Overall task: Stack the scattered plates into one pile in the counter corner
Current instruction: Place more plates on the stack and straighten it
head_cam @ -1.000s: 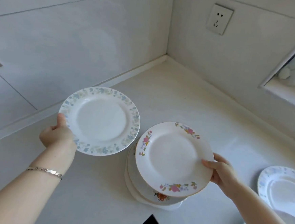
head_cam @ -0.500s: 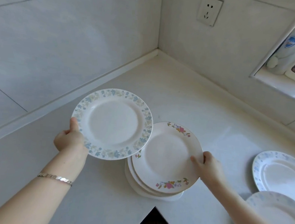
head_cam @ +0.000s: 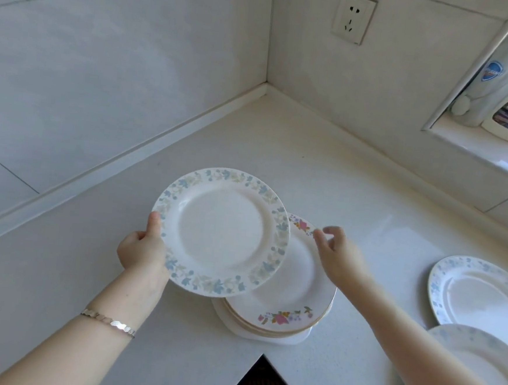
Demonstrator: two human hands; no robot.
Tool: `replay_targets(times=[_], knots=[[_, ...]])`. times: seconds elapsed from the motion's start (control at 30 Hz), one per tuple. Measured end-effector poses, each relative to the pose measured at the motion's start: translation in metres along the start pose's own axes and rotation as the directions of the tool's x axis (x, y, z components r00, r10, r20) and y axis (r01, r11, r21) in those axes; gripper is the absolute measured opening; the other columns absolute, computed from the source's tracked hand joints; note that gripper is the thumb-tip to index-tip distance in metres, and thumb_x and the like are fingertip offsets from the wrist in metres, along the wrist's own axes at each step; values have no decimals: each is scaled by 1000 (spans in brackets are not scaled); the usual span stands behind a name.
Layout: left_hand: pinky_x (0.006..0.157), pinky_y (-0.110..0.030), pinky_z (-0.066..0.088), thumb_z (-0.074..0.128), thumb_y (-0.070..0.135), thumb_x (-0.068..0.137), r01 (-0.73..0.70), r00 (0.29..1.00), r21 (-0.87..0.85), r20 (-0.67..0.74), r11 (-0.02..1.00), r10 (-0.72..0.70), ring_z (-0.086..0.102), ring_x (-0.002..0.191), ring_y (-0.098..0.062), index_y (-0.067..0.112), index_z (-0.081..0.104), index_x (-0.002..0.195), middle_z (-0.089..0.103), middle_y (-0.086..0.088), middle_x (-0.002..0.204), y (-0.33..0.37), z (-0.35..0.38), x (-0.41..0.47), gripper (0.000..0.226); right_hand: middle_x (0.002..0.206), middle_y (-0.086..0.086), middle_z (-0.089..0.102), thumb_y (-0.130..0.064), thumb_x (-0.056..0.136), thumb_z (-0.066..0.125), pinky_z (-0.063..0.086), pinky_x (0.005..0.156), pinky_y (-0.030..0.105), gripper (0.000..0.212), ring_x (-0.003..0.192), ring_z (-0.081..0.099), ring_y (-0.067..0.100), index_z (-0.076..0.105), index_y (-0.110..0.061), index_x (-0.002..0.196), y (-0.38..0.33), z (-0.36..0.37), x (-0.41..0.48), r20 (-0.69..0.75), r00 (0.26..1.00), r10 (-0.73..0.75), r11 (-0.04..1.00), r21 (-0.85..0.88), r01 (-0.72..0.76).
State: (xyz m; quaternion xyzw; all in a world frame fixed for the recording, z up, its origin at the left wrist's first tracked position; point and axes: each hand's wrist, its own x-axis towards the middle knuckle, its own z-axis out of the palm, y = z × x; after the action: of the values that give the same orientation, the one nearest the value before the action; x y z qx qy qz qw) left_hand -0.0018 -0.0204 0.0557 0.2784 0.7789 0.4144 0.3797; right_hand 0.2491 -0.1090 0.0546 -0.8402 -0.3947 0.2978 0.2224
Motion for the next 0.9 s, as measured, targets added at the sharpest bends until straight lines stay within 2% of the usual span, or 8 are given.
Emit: replay_targets(times=[0.07, 0.13, 0.27, 0.33, 0.5, 0.7, 0.8, 0.9], knots=[[46, -23, 33, 55, 45, 88, -7, 999, 14, 54, 1000, 6, 42, 53, -20, 6, 39, 59, 43, -5, 59, -4, 4, -10, 51, 81, 2, 60, -38, 97, 36, 50, 73, 33, 43, 72, 59, 18, 50, -4, 121, -14, -3, 5, 81, 996, 36, 911, 407, -66], [49, -25, 34, 57, 42, 87, -18, 995, 18, 103, 1000, 16, 43, 56, -23, 8, 38, 57, 45, -6, 58, -10, 8, -19, 50, 84, 6, 63, -36, 97, 38, 51, 66, 30, 39, 70, 59, 19, 53, -7, 118, -15, -1, 8, 146, 988, 58, 865, 487, -122], [48, -29, 27, 55, 33, 90, -192, 960, 129, 231, 973, 159, 34, 55, -22, 8, 33, 56, 35, -6, 55, -26, 18, -28, 47, 93, 9, 70, -39, 92, 46, 42, 54, 24, 34, 75, 61, 24, 53, -17, 119, 8, 7, 6, 69, 998, -12, 999, 44, 9], [49, -30, 26, 50, 29, 93, -328, 908, 245, 347, 912, 234, 37, 57, -23, 10, 32, 54, 36, -5, 53, -31, 23, -27, 47, 78, 4, 68, -38, 91, 49, 42, 52, 23, 34, 67, 62, 20, 54, -18, 119, 22, 7, 3, 36, 999, -4, 998, 57, 2], [60, -30, 32, 39, 37, 96, -633, 747, 557, 620, 537, 238, 52, 71, -28, 14, 38, 60, 49, -2, 62, -37, 32, -20, 43, 68, 6, 65, -40, 91, 49, 39, 45, 19, 34, 58, 57, 12, 55, -23, 120, 50, 6, 3, 6, 1000, 26, 999, 19, -26], [75, -32, 43, 26, 39, 99, -720, 693, 677, 688, 155, 215, 61, 104, -31, 7, 57, 104, 66, -13, 111, -38, 36, -22, 45, 95, 13, 71, -45, 93, 42, 50, 67, 30, 45, 89, 65, 30, 45, -27, 135, 51, 11, 12, -4, 998, -65, 984, -167, 63], [69, -31, 38, 25, 38, 100, -727, 684, 677, 700, 113, 206, 62, 101, -32, 9, 53, 102, 66, -13, 108, -37, 36, -17, 40, 105, 14, 68, -49, 95, 34, 51, 72, 34, 48, 97, 64, 32, 39, -28, 138, 43, 15, 18, -26, 997, -76, 943, -326, 63], [66, -32, 36, 30, 34, 99, -739, 674, 642, 707, 203, 215, 60, 97, -35, 10, 41, 90, 64, -17, 105, -38, 34, -19, 28, 101, 11, 69, -50, 96, 24, 49, 70, 32, 48, 94, 65, 31, 39, -27, 136, 38, 16, 20, -62, 992, -108, 859, -509, 62]])
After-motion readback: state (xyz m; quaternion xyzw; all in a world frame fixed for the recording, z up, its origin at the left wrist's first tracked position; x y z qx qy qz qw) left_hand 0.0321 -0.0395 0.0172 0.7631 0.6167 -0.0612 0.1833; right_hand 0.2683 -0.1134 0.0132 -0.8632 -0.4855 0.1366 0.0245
